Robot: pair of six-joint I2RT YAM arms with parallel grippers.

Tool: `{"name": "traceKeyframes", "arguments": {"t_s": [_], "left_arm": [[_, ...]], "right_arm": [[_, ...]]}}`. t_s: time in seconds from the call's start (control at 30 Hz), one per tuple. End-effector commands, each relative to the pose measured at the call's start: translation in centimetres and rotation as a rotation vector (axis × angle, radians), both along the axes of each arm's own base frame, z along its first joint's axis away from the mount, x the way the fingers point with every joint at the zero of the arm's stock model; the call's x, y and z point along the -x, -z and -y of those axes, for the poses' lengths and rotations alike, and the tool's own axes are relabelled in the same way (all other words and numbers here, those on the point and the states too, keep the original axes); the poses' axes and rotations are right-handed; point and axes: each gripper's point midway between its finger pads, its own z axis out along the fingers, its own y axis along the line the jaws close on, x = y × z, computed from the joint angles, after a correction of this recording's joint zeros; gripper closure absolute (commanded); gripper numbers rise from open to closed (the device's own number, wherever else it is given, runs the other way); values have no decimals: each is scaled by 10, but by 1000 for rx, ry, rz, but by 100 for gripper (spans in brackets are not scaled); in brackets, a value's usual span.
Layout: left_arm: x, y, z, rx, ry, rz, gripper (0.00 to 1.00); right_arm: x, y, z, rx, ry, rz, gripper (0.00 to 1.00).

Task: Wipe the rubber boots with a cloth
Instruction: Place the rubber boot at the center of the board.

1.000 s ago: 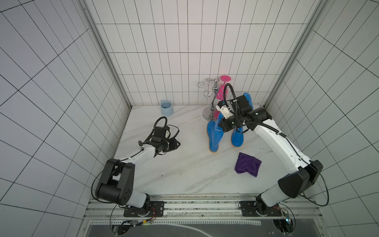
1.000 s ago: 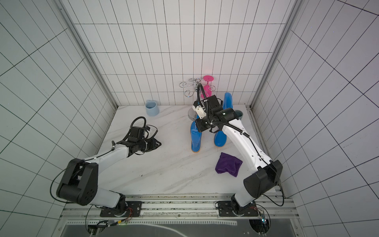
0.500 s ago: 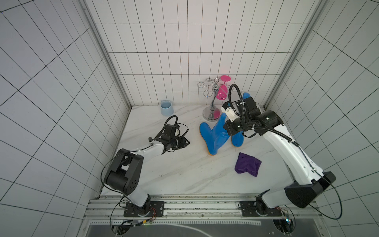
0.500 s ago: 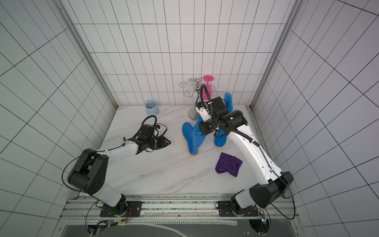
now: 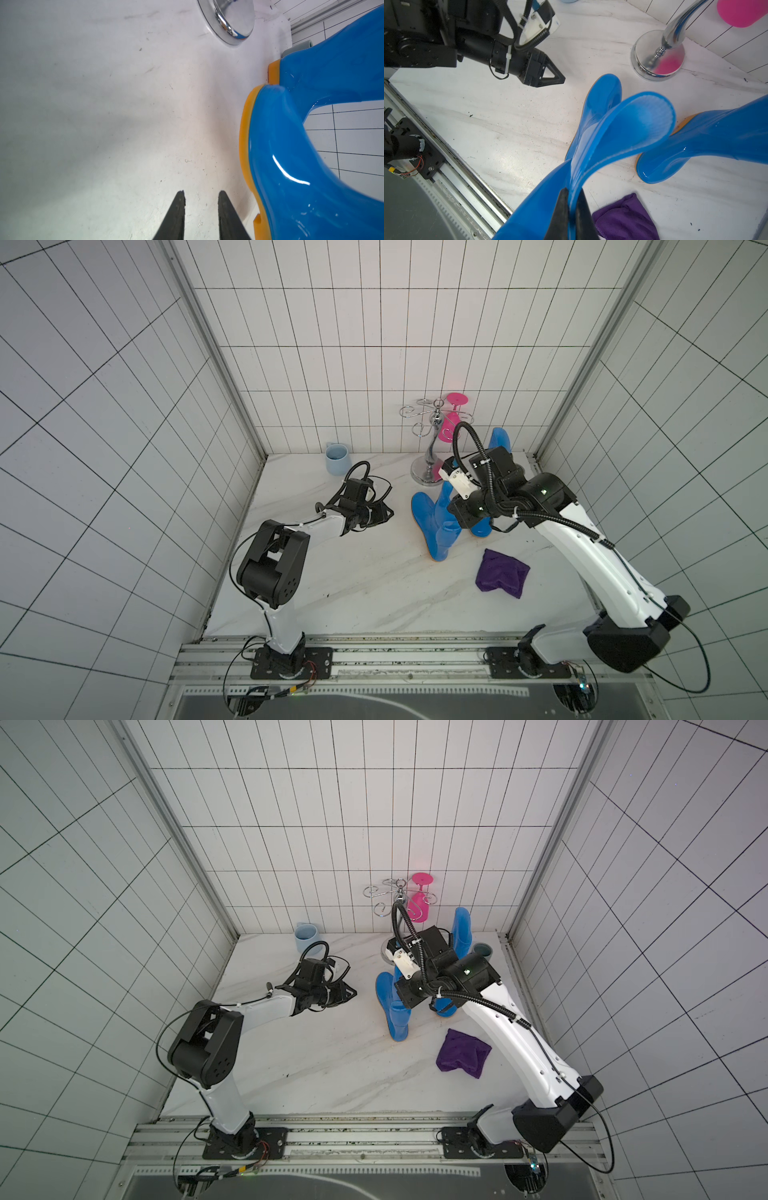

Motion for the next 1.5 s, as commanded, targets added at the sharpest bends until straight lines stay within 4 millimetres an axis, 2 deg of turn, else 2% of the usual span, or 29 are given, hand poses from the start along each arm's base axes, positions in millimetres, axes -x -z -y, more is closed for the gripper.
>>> {"name": "traceKeyframes", "arguments": {"t_s": [0.0, 0.23, 0.4, 0.57, 0.77, 0.87, 0.93, 1.03, 1.1, 1.2, 1.27, 1.33, 1.4, 1.47], "left_arm": [[-17, -13, 7, 16, -5, 50, 72], [-29, -18, 10, 28, 17, 64, 72], [-24, -11, 29, 47, 81, 50, 72], [9, 19, 56, 2, 171, 5, 72], [43, 55, 53, -24, 217, -74, 72], [57, 64, 47, -33, 234, -97, 72], [65, 68, 45, -36, 243, -108, 73], [76, 72, 39, -44, 247, -118, 73], [82, 74, 36, -50, 248, -121, 73], [90, 77, 31, -57, 252, -128, 73], [93, 80, 29, -59, 252, -131, 73], [95, 81, 29, -54, 255, -134, 73], [95, 79, 30, -41, 255, -135, 73], [96, 77, 31, -38, 253, -132, 73]], "right_arm": [[14, 9, -4, 28, -50, 12, 100], [33, 30, -18, 80, -113, -39, 100], [38, 38, -21, 121, -127, -40, 100], [32, 46, -16, 165, -103, -29, 100], [24, 51, -8, 217, -62, -9, 100], [20, 52, -9, 224, -46, -11, 94], [16, 49, -10, 224, -22, -6, 82], [6, 38, -7, 217, 45, 27, 62], [0, 20, -3, 198, 110, 65, 57], [0, -22, -1, 96, 179, 141, 55], [11, -57, -6, -49, 180, 207, 54], [28, -83, -15, -205, 132, 244, 52], [45, -94, -24, -345, 78, 240, 50], [57, -89, -29, -439, 63, 185, 49]]}}
